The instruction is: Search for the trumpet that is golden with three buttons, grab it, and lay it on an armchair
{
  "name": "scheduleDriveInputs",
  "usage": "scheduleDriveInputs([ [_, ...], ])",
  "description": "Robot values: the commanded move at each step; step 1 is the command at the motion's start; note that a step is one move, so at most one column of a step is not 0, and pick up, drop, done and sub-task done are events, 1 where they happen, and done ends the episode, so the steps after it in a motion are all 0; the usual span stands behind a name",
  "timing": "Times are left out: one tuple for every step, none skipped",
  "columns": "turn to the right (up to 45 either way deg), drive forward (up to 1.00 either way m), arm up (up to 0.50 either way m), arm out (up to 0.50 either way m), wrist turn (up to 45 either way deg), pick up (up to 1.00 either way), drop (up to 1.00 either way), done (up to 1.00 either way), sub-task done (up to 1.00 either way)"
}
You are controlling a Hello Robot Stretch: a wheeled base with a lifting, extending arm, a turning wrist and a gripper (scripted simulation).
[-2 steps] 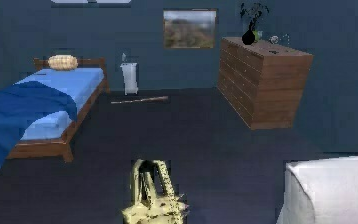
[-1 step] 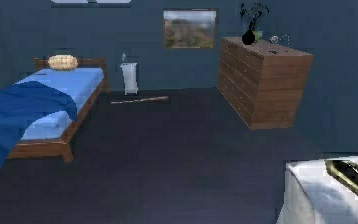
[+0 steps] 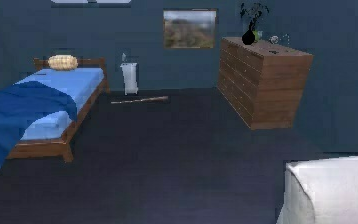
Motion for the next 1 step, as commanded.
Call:
scheduleDriveInputs([
  [0.0, 0.0, 0.0, 0.0, 45.0, 0.0, 0.0, 0.0, 0.0],
])
